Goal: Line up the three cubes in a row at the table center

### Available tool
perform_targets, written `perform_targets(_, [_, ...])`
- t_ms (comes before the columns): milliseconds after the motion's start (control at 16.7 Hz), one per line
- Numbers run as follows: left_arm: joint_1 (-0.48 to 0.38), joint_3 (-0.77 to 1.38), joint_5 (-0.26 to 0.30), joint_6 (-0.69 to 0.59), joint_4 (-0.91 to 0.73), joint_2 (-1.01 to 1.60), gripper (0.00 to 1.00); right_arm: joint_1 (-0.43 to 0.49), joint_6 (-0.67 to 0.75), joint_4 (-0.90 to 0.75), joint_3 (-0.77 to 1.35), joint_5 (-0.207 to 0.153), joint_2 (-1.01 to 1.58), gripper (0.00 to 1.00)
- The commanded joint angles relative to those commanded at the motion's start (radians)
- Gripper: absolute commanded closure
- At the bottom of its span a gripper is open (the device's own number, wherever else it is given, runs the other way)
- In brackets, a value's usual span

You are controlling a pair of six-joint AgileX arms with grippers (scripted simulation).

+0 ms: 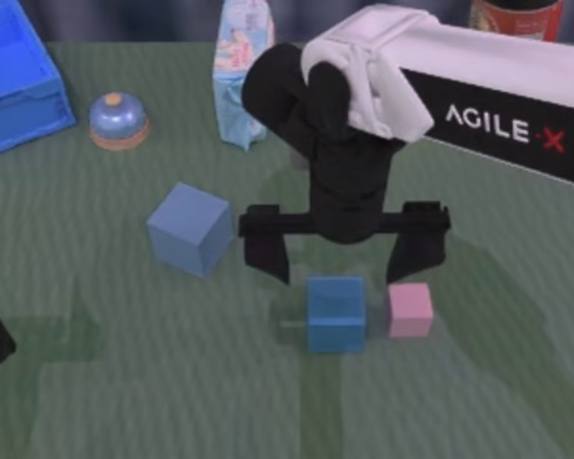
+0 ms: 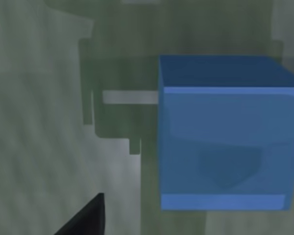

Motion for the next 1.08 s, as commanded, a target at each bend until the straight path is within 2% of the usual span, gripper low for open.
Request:
perform_targets(180, [-0.008, 0.027, 0.002, 0.002, -0.018, 0.027, 0.00, -0.010, -0.018, 0.018, -0.024, 0.012, -0.030, 0.00])
perform_targets(480, [-0.062, 0.256, 0.006, 0.015, -0.164, 0.259, 0.00, -0.103, -0.133, 0.148, -0.213, 0.083, -0.284, 0.00])
perform_targets(780, [-0.144, 0.657, 0.005, 0.036, -0.430, 0.721, 0.00, -0.260, -0.302, 0.360, -0.575, 0.140, -0.748, 0.00])
perform_targets(1080, [-0.237, 1.083, 0.008, 0.058, -0.746, 1.298, 0.00, -0.444, -0.490, 0.616, -1.046, 0.149, -1.299, 0.00])
